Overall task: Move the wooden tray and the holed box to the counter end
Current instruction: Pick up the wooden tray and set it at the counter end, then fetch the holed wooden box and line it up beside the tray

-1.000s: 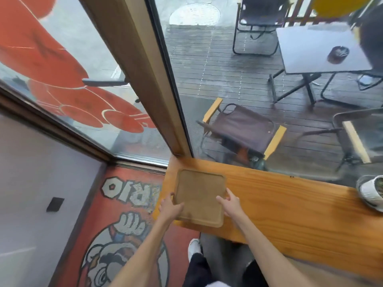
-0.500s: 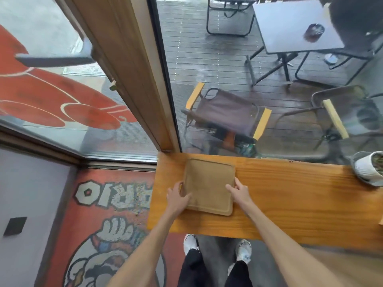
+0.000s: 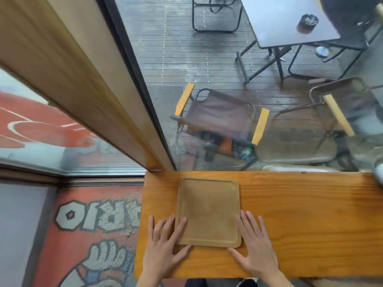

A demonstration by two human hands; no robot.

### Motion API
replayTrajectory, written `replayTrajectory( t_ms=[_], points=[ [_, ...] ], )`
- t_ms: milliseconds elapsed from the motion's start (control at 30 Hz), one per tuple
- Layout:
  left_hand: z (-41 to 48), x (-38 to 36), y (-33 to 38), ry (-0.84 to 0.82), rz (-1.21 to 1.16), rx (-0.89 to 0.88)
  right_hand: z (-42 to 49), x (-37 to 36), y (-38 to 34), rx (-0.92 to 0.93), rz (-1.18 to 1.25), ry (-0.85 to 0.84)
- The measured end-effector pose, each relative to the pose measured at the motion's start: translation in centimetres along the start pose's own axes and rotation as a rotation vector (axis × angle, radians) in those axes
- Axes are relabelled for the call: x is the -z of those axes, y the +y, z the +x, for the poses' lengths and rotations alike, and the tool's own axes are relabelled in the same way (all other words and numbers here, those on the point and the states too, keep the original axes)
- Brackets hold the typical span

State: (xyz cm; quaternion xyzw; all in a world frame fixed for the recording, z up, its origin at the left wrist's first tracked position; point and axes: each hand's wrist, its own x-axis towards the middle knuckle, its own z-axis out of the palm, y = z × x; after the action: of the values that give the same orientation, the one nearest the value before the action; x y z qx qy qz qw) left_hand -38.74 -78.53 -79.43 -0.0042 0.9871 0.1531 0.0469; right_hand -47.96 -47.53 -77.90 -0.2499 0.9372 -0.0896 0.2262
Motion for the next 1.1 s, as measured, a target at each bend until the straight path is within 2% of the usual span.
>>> replayTrajectory(
  t_ms=[67,133,233,367,867,1100],
  points=[
    [1.0,-0.4,-0.4,0.045,0.046,-0.007,1.0,0.2,0.3,0.004,-0.006,0.080],
    [0.9,-0.6,0.0,0.073,0.082,-0.020,0.9,0.3,0.4,0.012,-0.060,0.092],
    [0.5,0.1,0.0,-0.018,0.067,-0.021,0.2,0.1,0.2,-0.007,-0.051,0.071],
    [0.5,0.0,-0.3,-0.006,0.049,0.001,0.3,0.2,0.0,-0.019,-0.038,0.017],
    [-0.2,-0.5,-0.1,0.050,0.104,-0.022,-0.2,0.6,-0.3,-0.036,-0.079,0.028],
    [-0.3,-0.8,-0.3,0.009,0.136,-0.028,-0.1,0.7,-0.3,-0.041,-0.094,0.012]
  ],
)
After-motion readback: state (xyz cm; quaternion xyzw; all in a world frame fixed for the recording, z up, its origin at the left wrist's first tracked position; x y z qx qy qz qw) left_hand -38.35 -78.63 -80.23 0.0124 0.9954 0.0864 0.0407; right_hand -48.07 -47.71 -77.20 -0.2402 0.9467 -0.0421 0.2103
